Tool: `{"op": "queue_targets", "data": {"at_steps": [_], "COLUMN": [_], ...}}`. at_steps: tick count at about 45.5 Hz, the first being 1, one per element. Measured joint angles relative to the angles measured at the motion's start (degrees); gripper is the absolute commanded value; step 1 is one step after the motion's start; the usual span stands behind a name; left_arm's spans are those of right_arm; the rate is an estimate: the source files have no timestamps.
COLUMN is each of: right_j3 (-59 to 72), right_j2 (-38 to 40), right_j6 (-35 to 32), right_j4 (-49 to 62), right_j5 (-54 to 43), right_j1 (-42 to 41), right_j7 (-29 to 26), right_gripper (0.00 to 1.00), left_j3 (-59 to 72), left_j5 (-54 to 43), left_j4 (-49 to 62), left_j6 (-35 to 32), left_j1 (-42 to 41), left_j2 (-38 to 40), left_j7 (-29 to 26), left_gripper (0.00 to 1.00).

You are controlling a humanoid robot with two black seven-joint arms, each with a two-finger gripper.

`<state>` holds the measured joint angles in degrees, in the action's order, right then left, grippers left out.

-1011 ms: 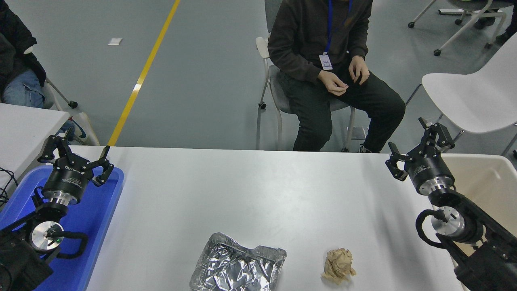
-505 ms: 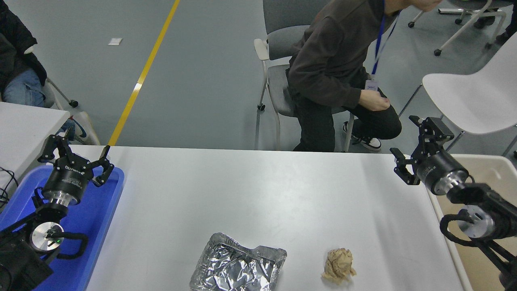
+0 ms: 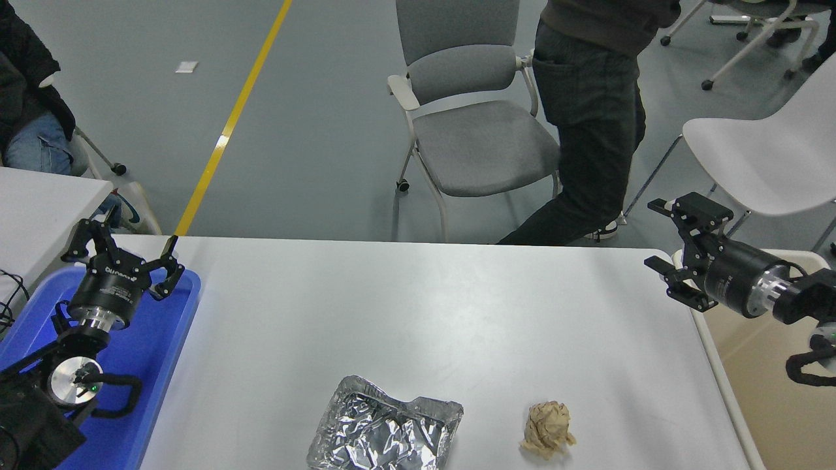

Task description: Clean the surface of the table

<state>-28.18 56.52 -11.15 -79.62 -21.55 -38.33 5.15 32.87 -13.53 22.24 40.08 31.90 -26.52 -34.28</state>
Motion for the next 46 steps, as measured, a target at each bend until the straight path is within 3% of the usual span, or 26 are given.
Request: {"op": "queue_targets", "data": {"at_steps": [4,11,18,24,46], "right_j3": [1.52,2.86,3.62,4.53,6.4], "right_j2": [1.23,2.6,2.85,1.91,-9.42], "right_j6": [-1.8,-3.51,-4.66,-6.76,-13.07], "right_j4": [-2.1,-5.77,-8.63,-10.43,-14.7], "right_j5": [-1.86,-7.96,-14.72,-19.68,-25.98], "right_j1": [-1.41,-2.94,-4.36,-6.16,-9.26], "right_j7": [-0.17,-0.47,-1.81,-3.36,-17.2], "right_gripper": [0.92,0.91,0.99,1.0,1.0], "left_j3": [0.0,0.0,0.0,0.0,0.0], "left_j5": [0.0,0.0,0.0,0.0,0.0], "left_j4": [0.0,0.0,0.0,0.0,0.0], "left_j6": [0.0,0.0,0.0,0.0,0.0], "left_j1": [0.0,0.0,0.0,0.0,0.02], "left_j2": [0.0,0.0,0.02,0.03,0.04], "left_j7": [0.0,0.0,0.0,0.0,0.0], "left_gripper": [1.0,1.0,1.0,1.0,1.0]}}
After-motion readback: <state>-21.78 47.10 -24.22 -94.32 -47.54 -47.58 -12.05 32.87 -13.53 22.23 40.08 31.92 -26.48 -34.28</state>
